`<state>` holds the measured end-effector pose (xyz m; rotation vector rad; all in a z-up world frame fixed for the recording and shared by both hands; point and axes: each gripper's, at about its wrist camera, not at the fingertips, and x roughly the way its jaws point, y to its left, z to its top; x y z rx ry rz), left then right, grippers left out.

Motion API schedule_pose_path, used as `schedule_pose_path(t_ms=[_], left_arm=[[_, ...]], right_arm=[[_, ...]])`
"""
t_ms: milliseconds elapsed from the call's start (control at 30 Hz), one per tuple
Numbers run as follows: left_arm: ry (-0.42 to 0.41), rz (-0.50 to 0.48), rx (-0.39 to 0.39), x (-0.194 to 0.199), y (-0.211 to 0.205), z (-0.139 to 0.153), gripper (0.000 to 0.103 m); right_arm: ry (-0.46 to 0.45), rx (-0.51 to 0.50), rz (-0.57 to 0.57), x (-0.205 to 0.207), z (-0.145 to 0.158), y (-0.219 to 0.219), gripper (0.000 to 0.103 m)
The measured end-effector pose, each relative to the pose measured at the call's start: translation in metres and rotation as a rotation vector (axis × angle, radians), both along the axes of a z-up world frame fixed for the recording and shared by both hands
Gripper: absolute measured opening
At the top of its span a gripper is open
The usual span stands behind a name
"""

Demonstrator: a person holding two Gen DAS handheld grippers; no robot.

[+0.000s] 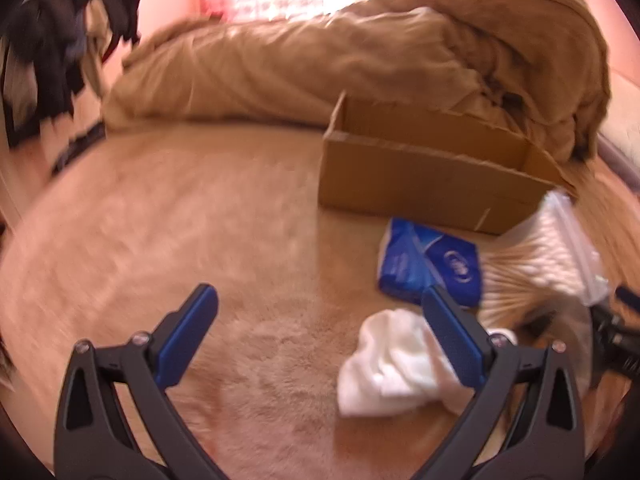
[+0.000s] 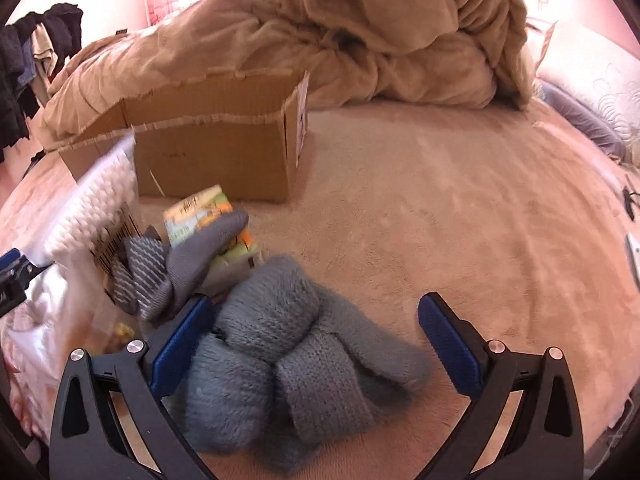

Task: Organize objects
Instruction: 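Reach left gripper to white cloth while right gripper reaches grey knit gloves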

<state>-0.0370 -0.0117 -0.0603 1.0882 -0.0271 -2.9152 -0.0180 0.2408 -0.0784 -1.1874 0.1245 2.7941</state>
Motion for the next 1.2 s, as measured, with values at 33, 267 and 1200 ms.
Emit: schedule_pose_path(t_ms=[33,267,1200], left_arm=[[0.011,-0.022,-0.028,0.006,0.005,0.009,0.103],[0.041,-0.102,0.028,0.034,0.014,0.055,0.103],[-0.042,-0.087,0.018,0.046,0.020,0.062,0.103]], right_arm=[[0.016,-0.002,0.001,0.003,0.008,-0.001,0.103],[0.117,-0.004,0.033,0.037,0.061,-0.009,0.103],[0.047,0.014,0.018,0.059,0.082,-0.028,0.103]])
